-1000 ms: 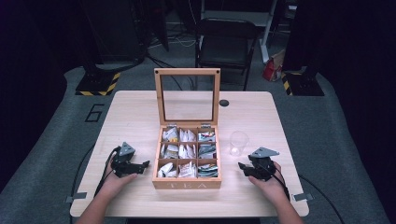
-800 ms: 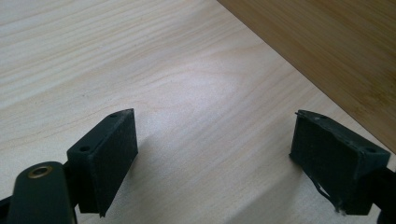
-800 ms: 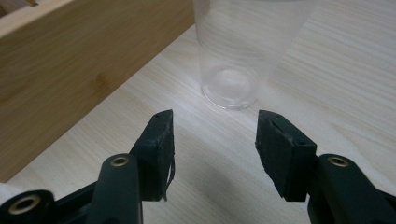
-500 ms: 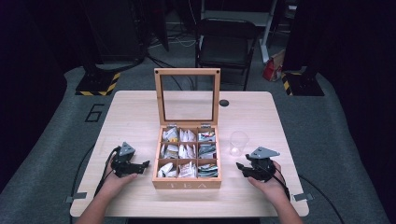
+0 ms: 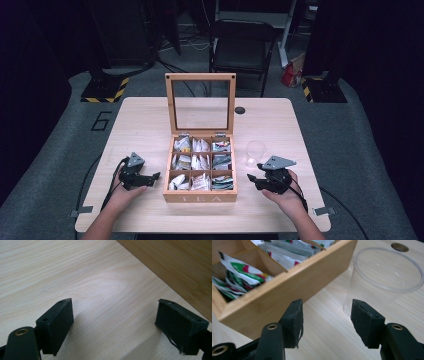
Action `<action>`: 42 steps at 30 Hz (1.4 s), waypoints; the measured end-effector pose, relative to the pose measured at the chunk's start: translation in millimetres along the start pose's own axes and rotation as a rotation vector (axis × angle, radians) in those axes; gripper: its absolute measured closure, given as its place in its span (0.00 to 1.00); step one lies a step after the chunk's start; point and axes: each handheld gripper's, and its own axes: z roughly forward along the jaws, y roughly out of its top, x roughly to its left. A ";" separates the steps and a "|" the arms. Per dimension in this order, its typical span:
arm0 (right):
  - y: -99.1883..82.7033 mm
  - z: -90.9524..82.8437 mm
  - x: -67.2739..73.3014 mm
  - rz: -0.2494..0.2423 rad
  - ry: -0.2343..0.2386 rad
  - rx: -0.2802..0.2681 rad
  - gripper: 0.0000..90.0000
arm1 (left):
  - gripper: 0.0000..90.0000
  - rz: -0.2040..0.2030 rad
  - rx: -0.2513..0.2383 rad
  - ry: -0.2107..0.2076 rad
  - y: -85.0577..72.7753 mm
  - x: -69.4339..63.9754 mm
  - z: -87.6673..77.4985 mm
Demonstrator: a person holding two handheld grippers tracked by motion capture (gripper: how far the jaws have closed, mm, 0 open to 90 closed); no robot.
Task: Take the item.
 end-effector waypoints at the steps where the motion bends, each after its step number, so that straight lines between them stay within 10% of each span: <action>1: 2.4 -1.1 1.4 -0.005 0.006 -0.015 0.48 | 0.16 0.005 0.004 0.000 0.2 0.4 -0.3; 42: 63.5 29.9 43.3 -0.058 0.187 -0.072 0.46 | 0.16 0.009 0.002 0.000 -0.2 0.0 -0.5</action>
